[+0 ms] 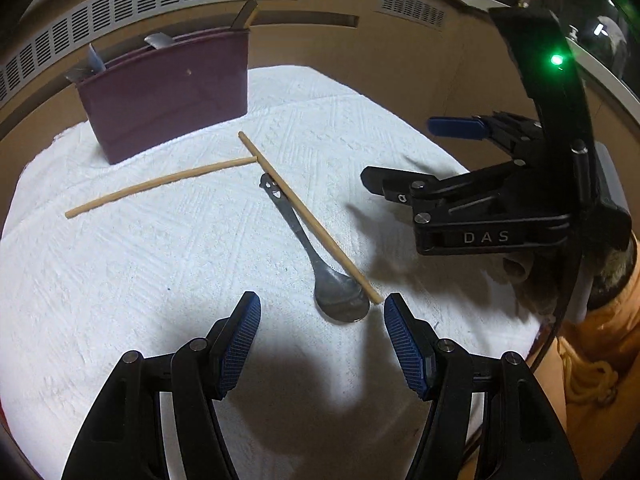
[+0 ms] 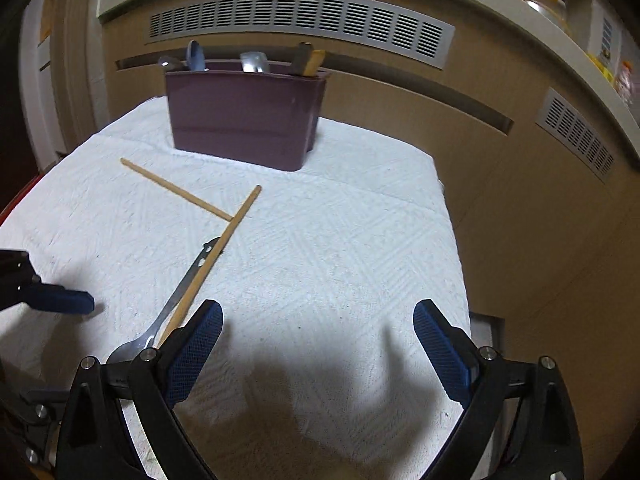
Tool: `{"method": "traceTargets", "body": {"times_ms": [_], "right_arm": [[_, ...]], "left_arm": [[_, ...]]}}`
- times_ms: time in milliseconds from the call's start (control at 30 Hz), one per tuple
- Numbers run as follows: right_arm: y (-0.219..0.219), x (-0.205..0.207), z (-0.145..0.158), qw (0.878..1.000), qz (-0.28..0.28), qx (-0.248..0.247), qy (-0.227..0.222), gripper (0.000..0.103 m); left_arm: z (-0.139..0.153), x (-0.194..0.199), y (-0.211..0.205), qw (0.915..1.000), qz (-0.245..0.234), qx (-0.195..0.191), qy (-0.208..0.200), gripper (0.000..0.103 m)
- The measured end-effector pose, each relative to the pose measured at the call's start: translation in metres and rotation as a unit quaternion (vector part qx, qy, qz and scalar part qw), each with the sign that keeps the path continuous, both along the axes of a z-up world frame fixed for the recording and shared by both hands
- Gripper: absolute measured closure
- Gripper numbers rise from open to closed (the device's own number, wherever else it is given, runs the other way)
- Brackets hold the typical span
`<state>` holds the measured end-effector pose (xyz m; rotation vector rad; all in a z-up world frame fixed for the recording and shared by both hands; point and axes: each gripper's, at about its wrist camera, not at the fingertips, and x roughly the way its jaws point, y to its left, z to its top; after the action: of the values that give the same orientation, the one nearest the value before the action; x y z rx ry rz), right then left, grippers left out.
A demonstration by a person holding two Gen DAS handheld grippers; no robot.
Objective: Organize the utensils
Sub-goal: 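Reach the left gripper to the metal spoon on the towel and close on it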
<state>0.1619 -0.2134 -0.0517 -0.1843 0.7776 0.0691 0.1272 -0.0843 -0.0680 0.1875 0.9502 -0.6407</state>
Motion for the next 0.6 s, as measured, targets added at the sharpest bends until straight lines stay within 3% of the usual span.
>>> {"method": "traceTargets", "body": {"times_ms": [67, 267, 333, 467, 600], "right_arm": [[-0.003, -0.002, -0.003, 1.000, -0.011, 0.006, 0.000, 0.009], [-0.015, -0.013, -0.005, 1.000, -0.021, 0.020, -0.002, 0.009], [-0.018, -0.016, -0.004, 0.999, -0.023, 0.023, -0.005, 0.009], [-0.020, -0.019, -0.004, 0.999, -0.023, 0.028, -0.006, 0.009], [-0.019, -0.021, -0.002, 0.999, -0.024, 0.027, -0.009, 0.009]], "left_arm": [[-0.006, 0.001, -0.008, 0.9999, 0.003, 0.015, 0.001, 0.049], [-0.008, -0.005, -0.018, 0.9986, -0.009, 0.050, -0.019, 0.051], [-0.009, -0.005, -0.019, 0.9983, -0.011, 0.053, -0.021, 0.052], [-0.009, -0.003, -0.018, 0.9981, -0.001, 0.054, -0.029, 0.073], [0.002, -0.003, -0.010, 0.9982, 0.010, 0.040, -0.044, 0.073]]}}
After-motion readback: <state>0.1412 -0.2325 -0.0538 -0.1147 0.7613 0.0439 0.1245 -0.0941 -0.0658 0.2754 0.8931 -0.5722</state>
